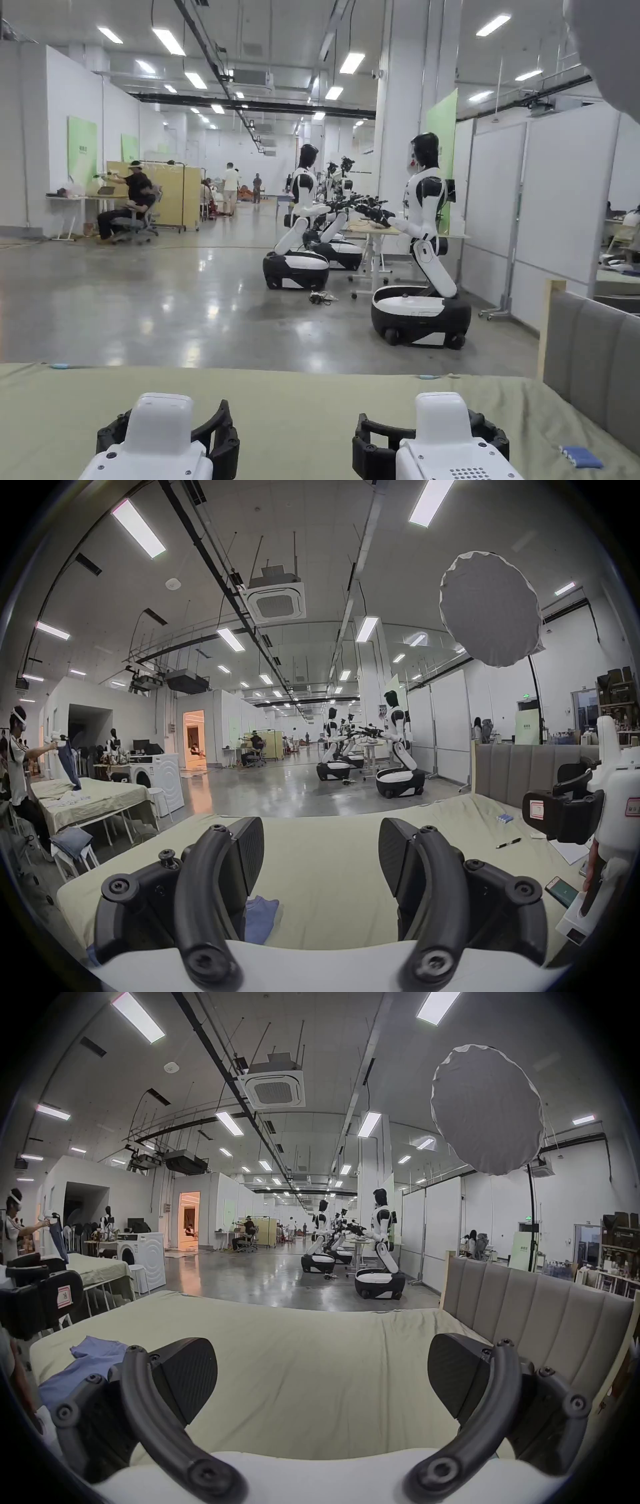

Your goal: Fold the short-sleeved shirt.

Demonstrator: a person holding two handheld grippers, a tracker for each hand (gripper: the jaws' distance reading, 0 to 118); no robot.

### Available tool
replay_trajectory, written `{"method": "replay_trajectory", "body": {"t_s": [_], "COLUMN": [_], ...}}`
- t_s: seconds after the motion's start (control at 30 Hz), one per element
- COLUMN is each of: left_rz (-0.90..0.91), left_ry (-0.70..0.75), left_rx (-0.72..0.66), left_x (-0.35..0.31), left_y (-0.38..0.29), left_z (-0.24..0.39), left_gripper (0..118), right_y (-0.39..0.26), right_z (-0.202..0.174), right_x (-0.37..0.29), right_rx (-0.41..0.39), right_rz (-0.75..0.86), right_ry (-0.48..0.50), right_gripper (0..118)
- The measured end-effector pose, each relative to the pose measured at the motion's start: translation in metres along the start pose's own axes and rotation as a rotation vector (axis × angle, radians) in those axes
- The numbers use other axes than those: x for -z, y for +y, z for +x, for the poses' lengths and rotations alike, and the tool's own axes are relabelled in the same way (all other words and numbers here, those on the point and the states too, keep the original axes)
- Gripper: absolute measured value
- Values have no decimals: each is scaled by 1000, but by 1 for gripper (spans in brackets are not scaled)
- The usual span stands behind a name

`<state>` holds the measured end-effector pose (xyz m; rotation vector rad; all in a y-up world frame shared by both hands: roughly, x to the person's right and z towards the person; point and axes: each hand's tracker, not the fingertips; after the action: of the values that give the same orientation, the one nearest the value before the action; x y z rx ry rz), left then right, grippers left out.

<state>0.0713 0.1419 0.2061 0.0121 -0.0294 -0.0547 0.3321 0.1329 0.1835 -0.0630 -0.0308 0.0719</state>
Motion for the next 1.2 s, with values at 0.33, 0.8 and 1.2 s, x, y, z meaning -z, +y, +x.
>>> {"method": "replay_trajectory", "body": {"t_s": [0.33, 0.8, 1.2], "left_rz": [-40, -40, -71], "left_ry": [-12, -9, 220], "left_rx": [-17, -28, -47], "left_x": [11, 9, -22], "left_y": [-9, -9, -25], "left_z": [2, 4, -89], "left_gripper": [68, 5, 5], "right_y": [-12, -5, -15], "right_z": [9, 14, -84], "right_x": [2, -5, 8], "right_rx": [47, 43, 3], "right_rz": [-34, -25, -45], "right_ry": [13, -24, 190], "right_gripper": [118, 0, 0]}}
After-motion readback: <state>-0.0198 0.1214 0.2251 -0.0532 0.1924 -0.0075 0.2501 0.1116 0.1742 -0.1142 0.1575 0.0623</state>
